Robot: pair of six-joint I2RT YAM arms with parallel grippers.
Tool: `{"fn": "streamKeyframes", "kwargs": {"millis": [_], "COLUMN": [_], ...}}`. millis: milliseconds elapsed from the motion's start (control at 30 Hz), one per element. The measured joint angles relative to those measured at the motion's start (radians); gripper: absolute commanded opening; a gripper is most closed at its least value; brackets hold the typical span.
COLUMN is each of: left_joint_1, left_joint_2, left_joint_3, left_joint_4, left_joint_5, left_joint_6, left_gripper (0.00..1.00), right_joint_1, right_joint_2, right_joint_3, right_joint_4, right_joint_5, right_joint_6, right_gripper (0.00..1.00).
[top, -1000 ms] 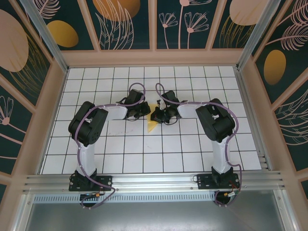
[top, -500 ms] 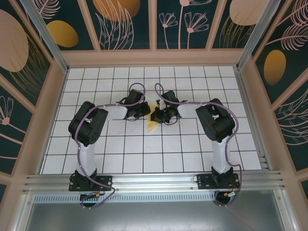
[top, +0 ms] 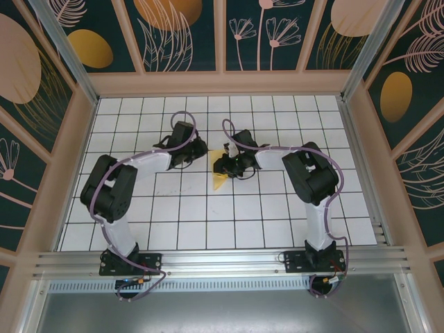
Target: Fold a paper plane with a square sheet of paper (pick it up from the middle)
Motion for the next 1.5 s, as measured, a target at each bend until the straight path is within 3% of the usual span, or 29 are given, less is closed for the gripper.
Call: {"fn": "streamKeyframes", "kwargs": {"millis": [167, 400, 667, 1000, 1500], "left_joint_1": [0.024, 0.020, -0.023, -0.115, -0.137], "left_joint_2": [-0.043, -0.070, -0.108, -0.107, -0.050], "left_joint_3": [-0.069, -0.159, -0.197, -0.261, -0.284], "left_joint_4": [0.011, 0.020, 0.080, 0.150, 0.206], "left_joint_5": [-0.015, 0.021, 0.093, 0.184, 0.217], "left_joint_6": [-0.026, -0.045, -0.055, -0.092, -0.116], "left_gripper": [0.16, 0.15, 0.10, 0.00, 0.00], "right_joint_1": [0.000, -0.003, -0.006, -0.006, -0.010], "right_joint_2": [-0.002, -0.002, -0.002, -0.002, 0.002], "right_joint_3": [0.000, -0.009, -0.014, -0.014, -0.014], "right_joint_4": [0.005, 0.005, -0.003, -0.003, -0.002], "right_joint_5": [-0.007, 0.011, 0.031, 0.031, 0.022], "right_joint_6": [0.000, -0.001, -0.007, -0.008, -0.007], "right_gripper": [0.35, 0.15, 0.03, 0.00, 0.00]}}
